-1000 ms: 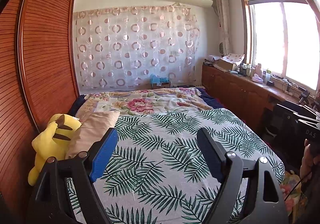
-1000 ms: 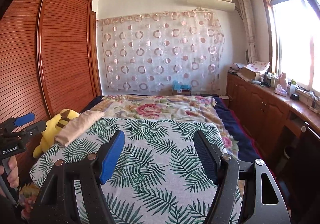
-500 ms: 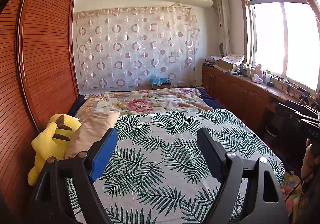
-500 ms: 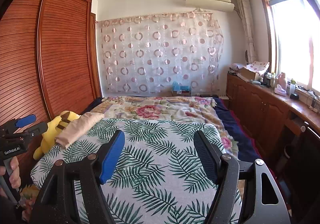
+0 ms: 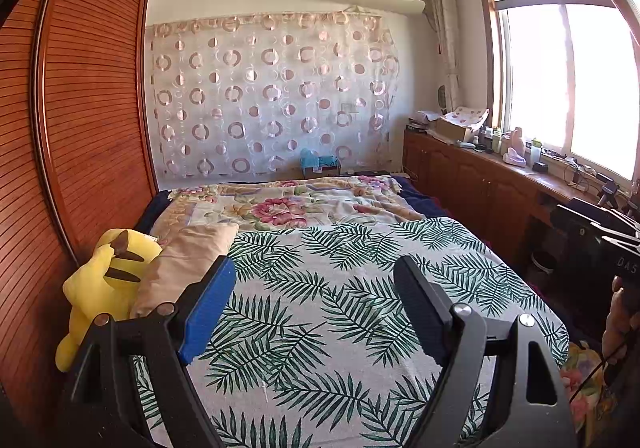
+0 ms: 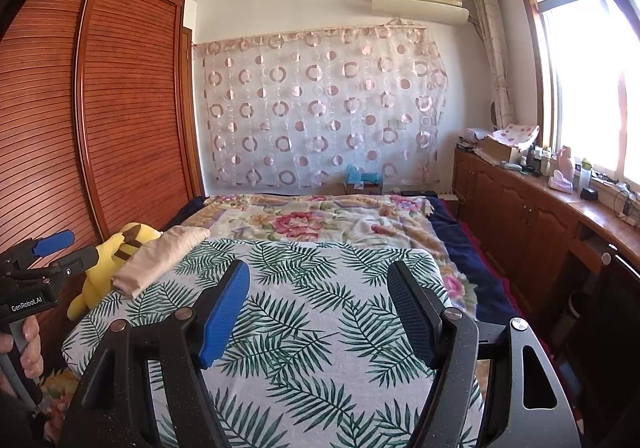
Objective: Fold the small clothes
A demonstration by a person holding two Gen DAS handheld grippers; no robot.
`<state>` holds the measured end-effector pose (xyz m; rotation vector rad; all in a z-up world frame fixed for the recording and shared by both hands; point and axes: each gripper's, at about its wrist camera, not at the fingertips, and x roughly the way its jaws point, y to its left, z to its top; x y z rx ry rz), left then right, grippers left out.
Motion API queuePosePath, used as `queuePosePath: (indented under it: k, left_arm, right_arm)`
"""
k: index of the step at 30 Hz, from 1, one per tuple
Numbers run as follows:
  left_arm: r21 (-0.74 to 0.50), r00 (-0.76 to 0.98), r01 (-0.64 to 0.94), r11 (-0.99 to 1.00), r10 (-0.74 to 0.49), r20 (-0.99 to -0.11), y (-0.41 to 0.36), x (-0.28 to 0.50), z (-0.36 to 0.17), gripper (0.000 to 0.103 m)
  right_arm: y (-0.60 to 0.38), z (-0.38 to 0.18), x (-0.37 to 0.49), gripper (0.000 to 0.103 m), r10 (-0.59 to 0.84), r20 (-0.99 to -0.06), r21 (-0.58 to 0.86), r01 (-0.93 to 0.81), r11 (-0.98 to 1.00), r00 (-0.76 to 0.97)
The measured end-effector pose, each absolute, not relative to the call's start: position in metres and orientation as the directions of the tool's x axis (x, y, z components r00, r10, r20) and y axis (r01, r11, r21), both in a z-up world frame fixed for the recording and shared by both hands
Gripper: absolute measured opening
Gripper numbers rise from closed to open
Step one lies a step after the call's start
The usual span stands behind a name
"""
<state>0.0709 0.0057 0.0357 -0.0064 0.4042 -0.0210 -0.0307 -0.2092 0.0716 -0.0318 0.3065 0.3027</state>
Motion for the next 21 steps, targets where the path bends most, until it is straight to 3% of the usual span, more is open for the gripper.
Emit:
queuePosePath:
  k: [21]
  left_arm:
    - [-0.011,0.919,0.021,1.0,-0.024,-0.393,0.0053,0.071,0.0359,0.082]
  right_arm:
    - [-0.2109,0.0717,-0.03,0.073,0.292,-0.302,0.013,-0.302,0.953,0.907]
